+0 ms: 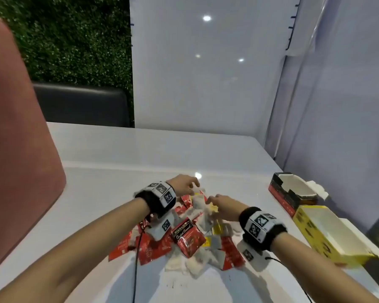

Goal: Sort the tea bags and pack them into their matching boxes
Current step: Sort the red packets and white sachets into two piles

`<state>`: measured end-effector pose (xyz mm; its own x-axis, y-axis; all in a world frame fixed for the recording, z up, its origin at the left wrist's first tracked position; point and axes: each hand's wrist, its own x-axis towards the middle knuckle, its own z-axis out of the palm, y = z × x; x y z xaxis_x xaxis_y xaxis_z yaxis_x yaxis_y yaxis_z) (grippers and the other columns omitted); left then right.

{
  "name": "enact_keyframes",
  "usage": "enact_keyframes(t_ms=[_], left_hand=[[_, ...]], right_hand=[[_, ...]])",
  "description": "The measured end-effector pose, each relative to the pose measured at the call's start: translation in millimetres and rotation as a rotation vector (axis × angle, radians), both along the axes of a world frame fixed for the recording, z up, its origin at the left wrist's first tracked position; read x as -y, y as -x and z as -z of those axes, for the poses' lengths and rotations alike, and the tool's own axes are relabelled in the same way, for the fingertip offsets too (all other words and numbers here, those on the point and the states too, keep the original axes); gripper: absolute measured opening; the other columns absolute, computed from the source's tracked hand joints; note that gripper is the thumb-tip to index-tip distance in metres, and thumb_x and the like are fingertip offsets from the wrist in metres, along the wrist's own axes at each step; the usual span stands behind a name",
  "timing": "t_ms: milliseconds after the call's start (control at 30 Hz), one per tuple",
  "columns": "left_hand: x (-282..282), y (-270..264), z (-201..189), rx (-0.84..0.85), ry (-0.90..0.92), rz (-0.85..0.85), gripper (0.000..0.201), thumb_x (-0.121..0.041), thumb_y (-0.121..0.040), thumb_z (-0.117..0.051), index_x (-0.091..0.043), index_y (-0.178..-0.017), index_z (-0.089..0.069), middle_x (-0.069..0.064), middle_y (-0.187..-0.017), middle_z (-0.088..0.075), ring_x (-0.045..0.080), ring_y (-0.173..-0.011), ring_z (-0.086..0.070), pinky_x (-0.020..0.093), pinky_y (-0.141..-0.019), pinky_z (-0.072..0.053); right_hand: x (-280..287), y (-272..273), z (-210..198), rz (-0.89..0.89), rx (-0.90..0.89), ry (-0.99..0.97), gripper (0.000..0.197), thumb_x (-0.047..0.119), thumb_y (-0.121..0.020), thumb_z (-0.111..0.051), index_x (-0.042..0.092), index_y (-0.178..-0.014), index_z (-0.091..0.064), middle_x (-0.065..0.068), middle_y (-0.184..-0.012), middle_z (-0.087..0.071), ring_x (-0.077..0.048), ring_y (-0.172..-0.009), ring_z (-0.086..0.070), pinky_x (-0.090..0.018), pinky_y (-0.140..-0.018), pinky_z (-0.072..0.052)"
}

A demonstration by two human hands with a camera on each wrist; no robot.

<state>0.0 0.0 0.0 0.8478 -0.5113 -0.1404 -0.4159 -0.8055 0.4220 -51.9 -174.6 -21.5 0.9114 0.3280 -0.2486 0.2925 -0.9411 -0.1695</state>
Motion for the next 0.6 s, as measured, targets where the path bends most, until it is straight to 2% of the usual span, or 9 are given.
enact_keyframes(t_ms=[67, 133, 200, 267, 333, 433, 533, 600], left_hand=[[16.1, -5.2, 3.2, 0.029, -0.155, 0.017, 0.054, -0.017, -0.086, -0.064, -0.017, -0.135, -0.043, 0.013, -0.133, -0.043, 0.029, -0.118, -0.048, 0.03, -0.089, -0.042], [29.7, -6.1, 7.4, 0.031, -0.281, 0.045, 0.065, -0.024, -0.081, -0.07, -0.021, -0.139, -0.039, 0.014, -0.136, -0.036, 0.031, -0.124, -0.042, 0.038, -0.098, -0.041], [35.5, -12.3, 16.7, 0.051, -0.349, 0.005, 0.065, -0.033, -0.081, -0.069, -0.022, -0.138, -0.039, 0.014, -0.136, -0.033, 0.033, -0.127, -0.036, 0.045, -0.102, -0.039], [37.1, -16.1, 26.2, 0.069, -0.378, -0.047, 0.059, -0.037, -0.082, -0.065, -0.023, -0.134, -0.041, 0.014, -0.135, -0.033, 0.035, -0.126, -0.036, 0.048, -0.101, -0.039], [38.3, -16.9, 33.5, 0.068, -0.386, -0.069, 0.056, -0.038, -0.08, -0.066, -0.023, -0.129, -0.044, 0.013, -0.131, -0.037, 0.034, -0.12, -0.042, 0.046, -0.097, -0.043], [38.1, -20.4, 36.3, 0.09, -0.334, -0.043, 0.049, -0.03, -0.081, -0.065, -0.018, -0.125, -0.047, 0.014, -0.127, -0.042, 0.033, -0.116, -0.046, 0.042, -0.095, -0.045], [32.8, -25.7, 30.5, 0.106, -0.246, -0.051, 0.036, -0.016, -0.085, -0.059, -0.008, -0.12, -0.053, 0.016, -0.125, -0.047, 0.032, -0.113, -0.05, 0.035, -0.091, -0.044], [25.4, -28.2, 27.4, 0.092, -0.168, -0.054, 0.028, -0.012, -0.088, -0.055, -0.004, -0.114, -0.056, 0.016, -0.123, -0.053, 0.03, -0.111, -0.054, 0.033, -0.086, -0.044]], right_hand=[[-5.9, -1.6, 1.5, 0.035, -0.031, 0.044, 0.054, 0.025, -0.087, -0.062, 0.019, -0.135, -0.04, -0.011, -0.129, -0.047, -0.029, -0.114, -0.052, -0.038, -0.094, -0.044], [-10.9, 0.7, 1.8, 0.018, -0.028, 0.104, 0.054, 0.027, -0.084, -0.064, 0.019, -0.133, -0.042, -0.01, -0.128, -0.046, -0.029, -0.114, -0.05, -0.039, -0.093, -0.045], [-13.9, 4.6, 2.2, 0.021, -0.008, 0.115, 0.048, 0.024, -0.084, -0.065, 0.017, -0.128, -0.048, -0.011, -0.126, -0.047, -0.028, -0.114, -0.049, -0.039, -0.094, -0.046], [-17.6, 12.6, 4.1, 0.002, 0.035, 0.094, 0.044, 0.017, -0.085, -0.063, 0.015, -0.127, -0.049, -0.011, -0.124, -0.049, -0.028, -0.112, -0.051, -0.037, -0.092, -0.047], [-20.2, 19.8, 6.8, -0.035, 0.095, 0.077, 0.043, 0.012, -0.085, -0.062, 0.012, -0.126, -0.048, -0.011, -0.123, -0.051, -0.027, -0.107, -0.052, -0.036, -0.09, -0.047], [-15.6, 21.5, 1.5, -0.064, 0.1, 0.037, 0.037, 0.013, -0.085, -0.063, 0.013, -0.12, -0.051, -0.01, -0.117, -0.058, -0.024, -0.1, -0.055, -0.033, -0.082, -0.047], [3.3, 14.4, -14.6, -0.013, 0.087, -0.141, 0.019, 0.02, -0.083, -0.066, 0.017, -0.098, -0.054, 0.0, -0.095, -0.059, -0.019, -0.084, -0.054, -0.021, -0.062, -0.04], [21.7, 6.3, -30.2, 0.034, 0.088, -0.333, 0.015, 0.014, -0.086, -0.063, 0.02, -0.083, -0.049, 0.003, -0.085, -0.056, -0.014, -0.071, -0.053, -0.016, -0.056, -0.041]])
